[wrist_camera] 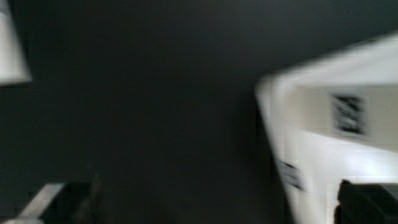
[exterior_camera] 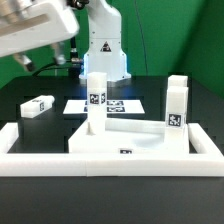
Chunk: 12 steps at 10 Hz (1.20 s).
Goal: Assemble desk
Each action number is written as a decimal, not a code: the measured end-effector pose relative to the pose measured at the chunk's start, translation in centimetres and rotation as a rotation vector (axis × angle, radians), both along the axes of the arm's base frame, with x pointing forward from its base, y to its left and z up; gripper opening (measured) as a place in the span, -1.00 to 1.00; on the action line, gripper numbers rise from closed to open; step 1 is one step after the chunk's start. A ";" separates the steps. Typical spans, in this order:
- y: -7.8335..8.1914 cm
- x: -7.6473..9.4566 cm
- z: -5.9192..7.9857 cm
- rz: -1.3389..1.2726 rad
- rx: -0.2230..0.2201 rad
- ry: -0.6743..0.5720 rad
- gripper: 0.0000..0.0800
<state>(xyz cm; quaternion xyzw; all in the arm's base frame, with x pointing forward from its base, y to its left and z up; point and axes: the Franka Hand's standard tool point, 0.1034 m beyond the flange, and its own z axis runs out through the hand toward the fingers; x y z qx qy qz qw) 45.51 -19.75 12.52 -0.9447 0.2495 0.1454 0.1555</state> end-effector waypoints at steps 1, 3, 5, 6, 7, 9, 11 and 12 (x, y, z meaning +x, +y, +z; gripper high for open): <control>-1.5 0.0 -0.7 -0.008 0.015 0.050 0.62; -1.4 -0.8 -0.9 0.010 0.084 0.162 0.62; -1.7 -1.0 -1.6 0.023 0.122 0.243 0.62; -1.3 -2.3 -2.9 0.038 0.156 0.322 0.62; -2.0 -3.8 -5.3 0.045 0.185 0.419 0.62; -3.0 -4.7 -8.0 0.040 0.196 0.482 0.62; -2.9 -4.6 -7.7 0.040 0.196 0.479 0.62; -3.0 -4.7 -7.8 0.039 0.196 0.479 0.62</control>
Offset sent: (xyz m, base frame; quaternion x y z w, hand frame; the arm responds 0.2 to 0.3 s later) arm 0.0000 0.0000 0.0000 0.0000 -0.1938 0.0000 0.9810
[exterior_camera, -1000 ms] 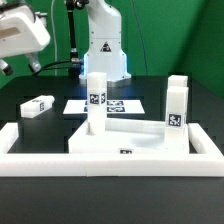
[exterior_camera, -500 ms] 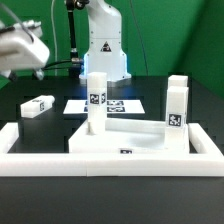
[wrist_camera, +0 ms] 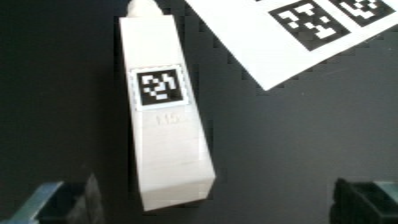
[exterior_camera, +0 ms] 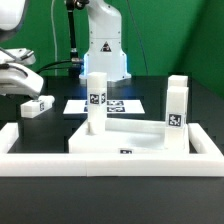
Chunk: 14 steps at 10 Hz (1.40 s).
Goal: Assemble desk
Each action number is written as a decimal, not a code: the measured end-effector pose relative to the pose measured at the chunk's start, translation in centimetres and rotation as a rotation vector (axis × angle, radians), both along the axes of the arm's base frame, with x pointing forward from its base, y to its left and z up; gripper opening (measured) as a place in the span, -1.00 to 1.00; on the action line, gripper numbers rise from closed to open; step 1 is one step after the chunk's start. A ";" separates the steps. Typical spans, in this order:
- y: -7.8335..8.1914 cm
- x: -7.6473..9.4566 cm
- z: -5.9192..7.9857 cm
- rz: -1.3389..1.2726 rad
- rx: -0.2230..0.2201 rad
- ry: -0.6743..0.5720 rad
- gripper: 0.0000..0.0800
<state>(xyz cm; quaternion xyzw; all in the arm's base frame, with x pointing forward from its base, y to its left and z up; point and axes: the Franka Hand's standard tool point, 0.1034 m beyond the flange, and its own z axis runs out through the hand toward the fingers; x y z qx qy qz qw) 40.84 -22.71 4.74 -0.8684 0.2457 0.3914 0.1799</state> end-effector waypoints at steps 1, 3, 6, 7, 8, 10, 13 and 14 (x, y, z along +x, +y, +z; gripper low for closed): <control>-0.1 -0.2 -0.3 -0.003 -0.002 0.001 0.62; 0.0 -2.7 -2.7 -0.028 0.006 0.050 0.62; 1.1 -4.5 -3.8 -0.053 0.011 0.109 0.62; 1.3 -4.2 -3.9 -0.056 0.003 0.114 0.62; 1.2 -4.3 -3.9 -0.057 0.004 0.112 0.62; 1.2 -4.3 -3.9 -0.057 0.004 0.112 -0.03; 1.2 -4.3 -3.9 -0.058 0.003 0.112 -0.28; 1.2 -4.3 -3.9 -0.058 0.003 0.112 -0.28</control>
Offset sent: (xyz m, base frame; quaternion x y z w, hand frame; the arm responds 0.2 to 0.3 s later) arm -0.0362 0.0114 -0.0396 0.0223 -0.0436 0.0132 0.9987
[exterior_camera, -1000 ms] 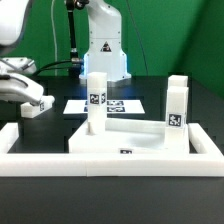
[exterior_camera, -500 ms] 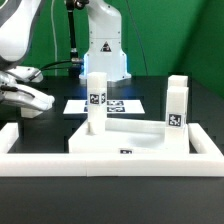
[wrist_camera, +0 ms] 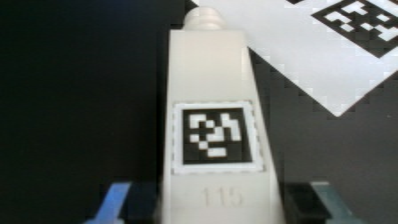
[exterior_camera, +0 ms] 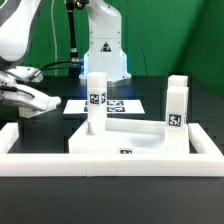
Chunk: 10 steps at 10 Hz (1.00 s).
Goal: Assemble desk
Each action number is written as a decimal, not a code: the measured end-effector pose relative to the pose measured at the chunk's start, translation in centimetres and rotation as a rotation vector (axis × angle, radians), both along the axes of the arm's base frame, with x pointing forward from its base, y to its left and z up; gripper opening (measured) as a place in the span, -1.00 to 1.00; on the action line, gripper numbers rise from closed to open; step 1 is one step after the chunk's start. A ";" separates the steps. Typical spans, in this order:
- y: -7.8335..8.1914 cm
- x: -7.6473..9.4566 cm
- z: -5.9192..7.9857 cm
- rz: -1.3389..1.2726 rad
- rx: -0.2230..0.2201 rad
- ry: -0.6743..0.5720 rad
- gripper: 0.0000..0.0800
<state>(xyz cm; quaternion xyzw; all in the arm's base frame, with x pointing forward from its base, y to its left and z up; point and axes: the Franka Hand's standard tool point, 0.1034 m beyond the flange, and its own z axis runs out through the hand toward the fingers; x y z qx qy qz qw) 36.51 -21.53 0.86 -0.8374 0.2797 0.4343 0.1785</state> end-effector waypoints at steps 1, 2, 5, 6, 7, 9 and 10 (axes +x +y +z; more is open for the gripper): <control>0.0 0.0 0.0 0.000 0.000 0.000 -0.28; 0.0 0.0 0.0 0.000 0.000 0.000 -0.28; -0.7 4.3 5.7 0.102 -0.017 -0.062 -0.28; 0.5 5.3 7.6 0.131 -0.036 -0.087 -0.28; 1.2 5.1 7.3 0.116 -0.067 -0.104 -0.28; 1.0 4.0 5.8 0.105 -0.125 -0.136 -0.27; 0.7 5.0 6.0 0.114 -0.166 -0.200 -0.27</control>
Offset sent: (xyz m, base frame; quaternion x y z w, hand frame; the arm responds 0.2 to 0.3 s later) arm 0.0576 -0.0277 0.1000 -0.0746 0.0342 -0.1112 0.9904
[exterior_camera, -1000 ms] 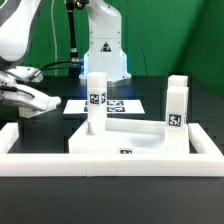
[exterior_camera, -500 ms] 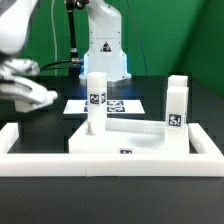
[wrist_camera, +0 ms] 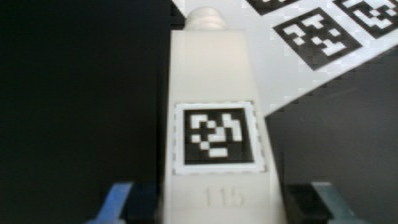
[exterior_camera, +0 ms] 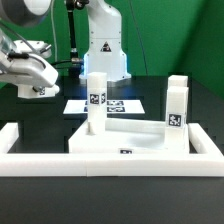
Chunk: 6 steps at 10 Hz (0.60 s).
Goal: Assemble desk
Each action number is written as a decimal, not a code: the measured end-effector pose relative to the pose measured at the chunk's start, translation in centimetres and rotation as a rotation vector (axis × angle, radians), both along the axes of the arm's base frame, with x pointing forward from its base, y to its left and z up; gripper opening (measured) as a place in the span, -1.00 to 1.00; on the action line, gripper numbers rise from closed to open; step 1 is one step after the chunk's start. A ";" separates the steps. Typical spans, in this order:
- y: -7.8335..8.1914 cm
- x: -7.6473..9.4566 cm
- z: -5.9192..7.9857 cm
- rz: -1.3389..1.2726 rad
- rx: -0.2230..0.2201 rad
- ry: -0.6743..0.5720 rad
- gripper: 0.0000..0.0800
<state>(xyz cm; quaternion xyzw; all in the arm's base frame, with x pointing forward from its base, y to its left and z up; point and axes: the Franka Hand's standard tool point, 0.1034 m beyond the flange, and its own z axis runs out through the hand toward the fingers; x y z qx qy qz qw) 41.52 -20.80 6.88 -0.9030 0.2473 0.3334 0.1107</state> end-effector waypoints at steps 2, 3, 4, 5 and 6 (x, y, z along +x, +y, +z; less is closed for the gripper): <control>0.7 2.5 2.6 0.033 -0.031 -0.101 -0.27; 1.2 6.1 5.7 0.069 -0.071 -0.232 -0.27; 2.0 8.5 8.1 0.096 -0.108 -0.348 -0.27; 2.1 9.7 9.1 0.101 -0.140 -0.435 -0.27; 1.7 10.0 8.8 0.099 -0.207 -0.534 -0.27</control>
Offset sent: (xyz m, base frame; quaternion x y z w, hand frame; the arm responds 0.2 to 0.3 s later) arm 0.0616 0.0160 0.0869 -0.0524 0.2362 -0.0561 0.9687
